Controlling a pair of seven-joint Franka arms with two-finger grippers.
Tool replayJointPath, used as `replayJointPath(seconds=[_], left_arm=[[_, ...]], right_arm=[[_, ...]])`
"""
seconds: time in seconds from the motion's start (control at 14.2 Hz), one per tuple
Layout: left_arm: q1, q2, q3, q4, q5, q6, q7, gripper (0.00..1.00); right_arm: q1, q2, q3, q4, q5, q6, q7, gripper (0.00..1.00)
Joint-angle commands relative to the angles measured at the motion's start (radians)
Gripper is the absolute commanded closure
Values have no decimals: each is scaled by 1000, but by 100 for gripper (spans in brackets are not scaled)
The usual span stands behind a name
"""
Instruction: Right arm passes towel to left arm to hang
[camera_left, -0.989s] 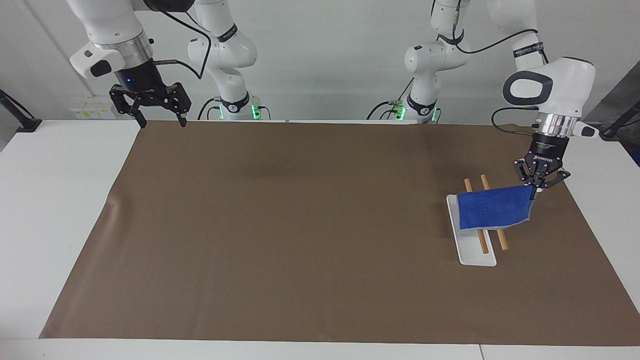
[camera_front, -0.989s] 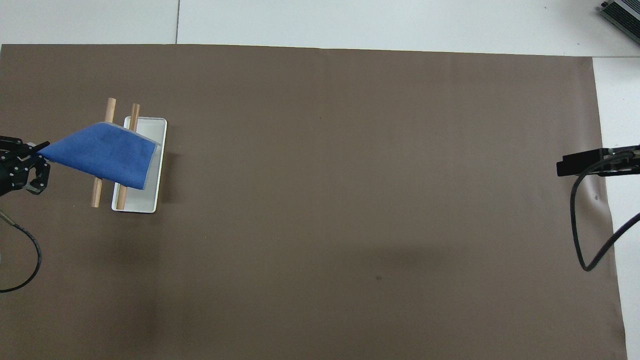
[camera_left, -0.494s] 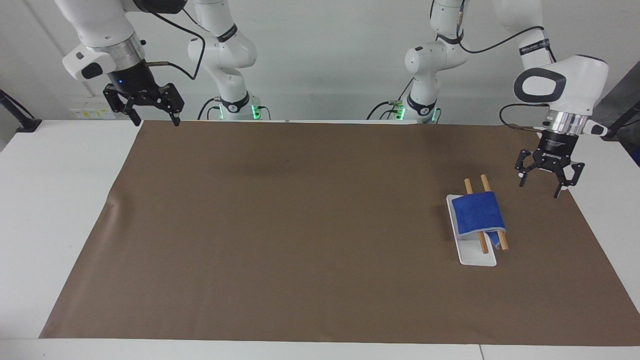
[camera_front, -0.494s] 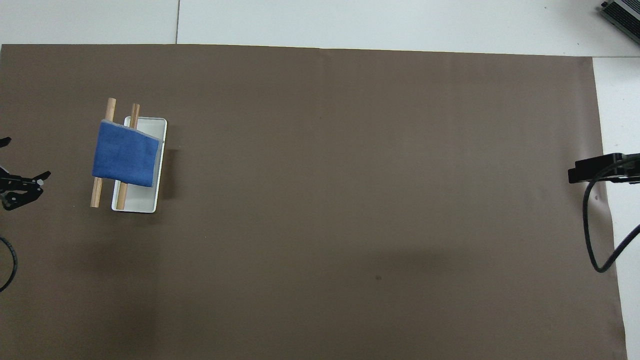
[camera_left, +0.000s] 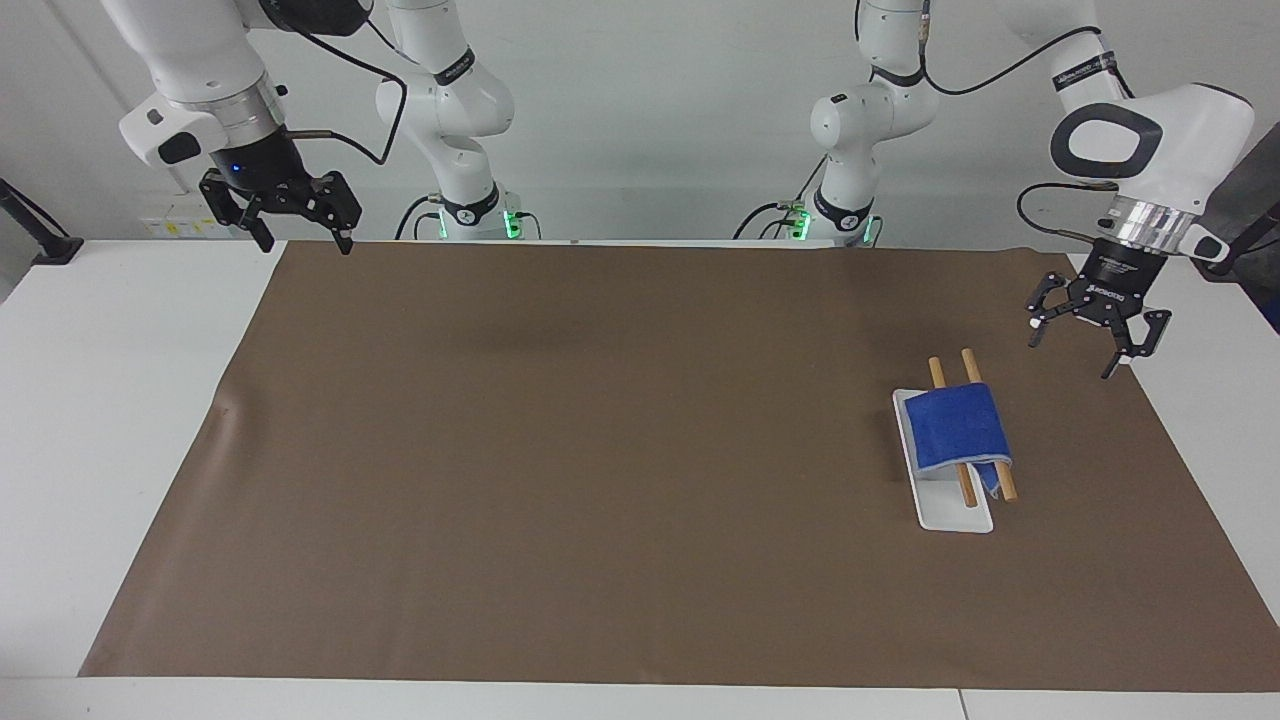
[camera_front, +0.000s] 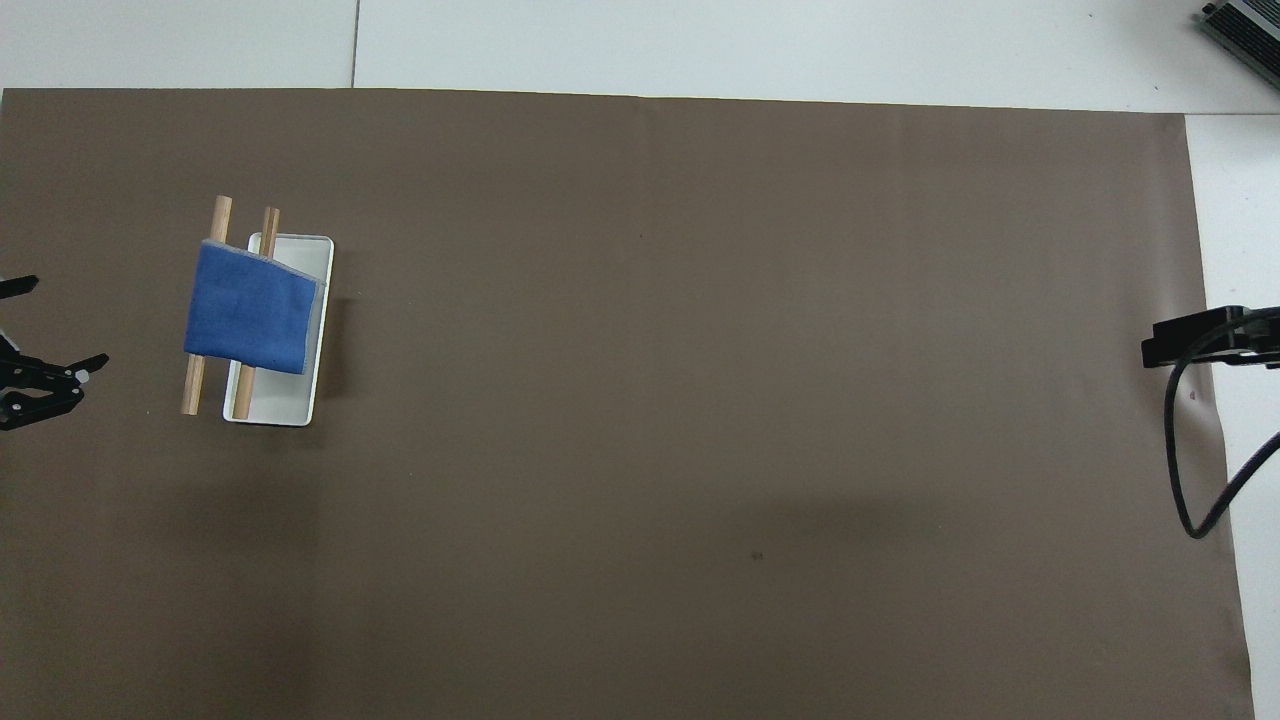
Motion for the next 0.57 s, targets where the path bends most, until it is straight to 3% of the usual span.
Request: replayJointPath(seconds=[0.0,0.14,0.49], left_arm=[[-79,-10,2,15,26,-42,-9,0],[-164,-6,3,32,35,-57,-11,0],[-330,10,-1,84,237,-59,-9,0]], right_arm=[[-8,8,12,10,-1,-12,19,0],[0,5,12,7,-1,-16,16,0],[-3,-6,14,8,-1,-23,15,0]])
